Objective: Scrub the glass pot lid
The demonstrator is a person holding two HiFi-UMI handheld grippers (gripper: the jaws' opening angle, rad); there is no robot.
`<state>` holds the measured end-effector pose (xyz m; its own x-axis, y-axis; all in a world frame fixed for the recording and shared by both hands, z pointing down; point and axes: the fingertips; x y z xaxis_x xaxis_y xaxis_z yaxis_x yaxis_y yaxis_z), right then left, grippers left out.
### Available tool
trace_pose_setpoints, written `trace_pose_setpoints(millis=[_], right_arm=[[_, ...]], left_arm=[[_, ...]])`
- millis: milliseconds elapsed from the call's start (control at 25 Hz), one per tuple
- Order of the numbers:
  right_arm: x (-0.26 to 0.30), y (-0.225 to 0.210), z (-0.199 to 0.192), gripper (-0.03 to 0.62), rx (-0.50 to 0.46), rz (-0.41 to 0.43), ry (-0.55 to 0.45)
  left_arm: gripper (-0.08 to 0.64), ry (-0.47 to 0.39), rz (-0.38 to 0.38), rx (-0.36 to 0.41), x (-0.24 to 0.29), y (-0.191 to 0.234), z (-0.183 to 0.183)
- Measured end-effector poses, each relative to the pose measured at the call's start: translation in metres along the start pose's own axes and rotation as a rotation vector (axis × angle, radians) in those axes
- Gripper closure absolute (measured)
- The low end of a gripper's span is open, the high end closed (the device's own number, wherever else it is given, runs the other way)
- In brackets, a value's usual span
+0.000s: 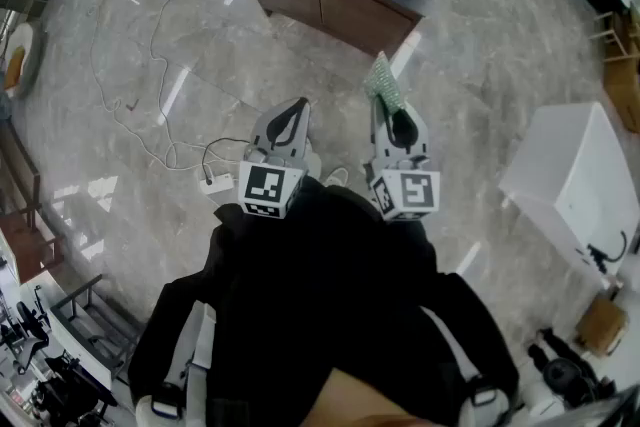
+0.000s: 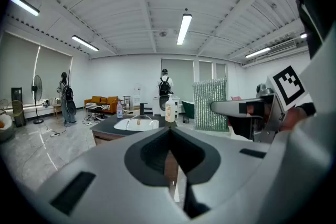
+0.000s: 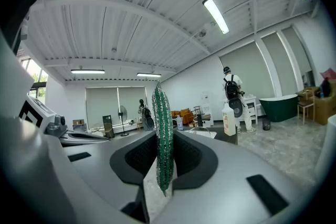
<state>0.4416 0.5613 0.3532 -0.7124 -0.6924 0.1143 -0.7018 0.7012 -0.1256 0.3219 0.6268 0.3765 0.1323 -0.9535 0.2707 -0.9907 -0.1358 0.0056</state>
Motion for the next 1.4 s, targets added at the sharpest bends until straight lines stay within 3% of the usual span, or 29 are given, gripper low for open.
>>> trace_pose_setpoints(millis=[280, 720, 1000, 1400], right_arm=[[0.028, 0.004, 0.003, 0.52, 0.002, 0.001, -0.001], [0.102, 0.029, 0.019, 0.52, 0.038, -0.035, -0.025], [0.141, 0.033, 0.025, 0.52, -0.02, -0.101, -0.02], [0.225, 0.033, 0.032, 0.52, -0.017, -0.098, -0.03]], left_arm=[[0.557, -0.001, -0.001, 0.004, 0.012, 0.027, 0.004], [0.557, -0.018, -0.06, 0.004, 0.045, 0.11, 0.016], [0.557, -0.045, -0.113, -0.001, 0.072, 0.15, 0.019], [0.557, -0.049, -0.094, -0.041, 0.12, 0.222, 0.004]])
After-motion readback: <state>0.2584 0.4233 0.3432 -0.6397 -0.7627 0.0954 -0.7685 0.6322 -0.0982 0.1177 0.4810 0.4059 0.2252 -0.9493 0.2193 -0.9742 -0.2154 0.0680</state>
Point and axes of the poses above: the fingertips, and each gripper's own axes: x forward along the fingers, y to its left, z out of its top, and after that the axes turned 3 degrees about -z, right-handed
